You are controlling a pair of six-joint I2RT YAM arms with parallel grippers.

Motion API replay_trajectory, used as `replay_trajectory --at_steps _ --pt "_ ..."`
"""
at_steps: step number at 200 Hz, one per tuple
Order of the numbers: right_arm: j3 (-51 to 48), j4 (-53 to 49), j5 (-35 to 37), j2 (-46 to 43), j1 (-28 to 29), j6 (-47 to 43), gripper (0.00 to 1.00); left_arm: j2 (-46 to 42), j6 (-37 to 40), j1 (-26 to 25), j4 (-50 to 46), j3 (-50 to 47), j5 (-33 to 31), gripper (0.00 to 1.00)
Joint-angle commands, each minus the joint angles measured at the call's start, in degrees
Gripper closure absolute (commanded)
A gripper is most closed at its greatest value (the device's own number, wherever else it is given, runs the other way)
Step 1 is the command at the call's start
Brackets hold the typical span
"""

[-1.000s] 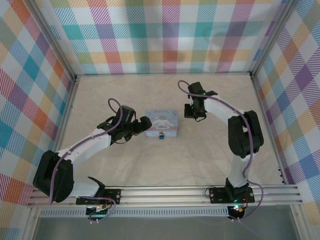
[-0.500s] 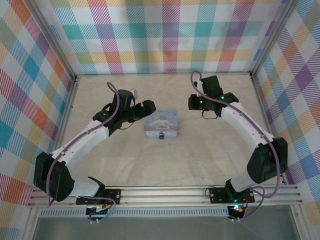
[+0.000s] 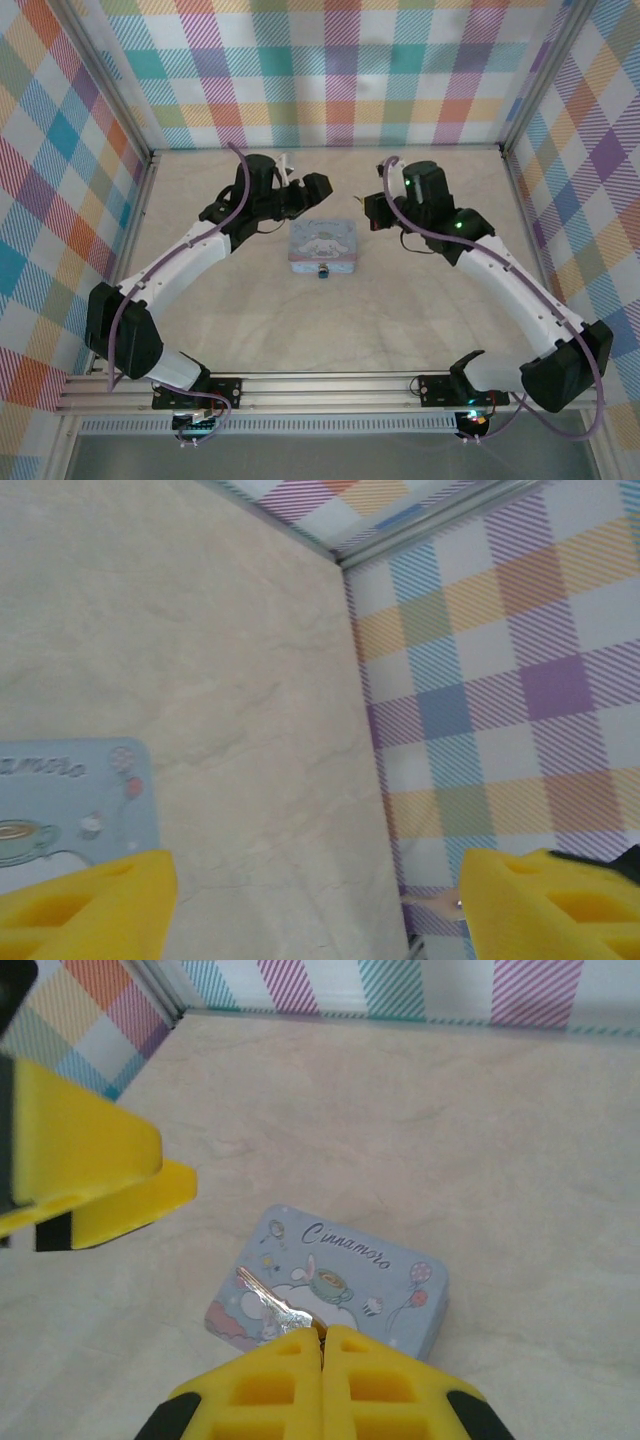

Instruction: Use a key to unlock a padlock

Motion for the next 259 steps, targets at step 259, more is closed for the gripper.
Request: replay_trajectory --at_steps 259 --pt "2.33 3.88 -6.38 0.86 2.18 12.91 1.0 0.44 -4.19 -6.57 3.8 4.6 1.02 0.62"
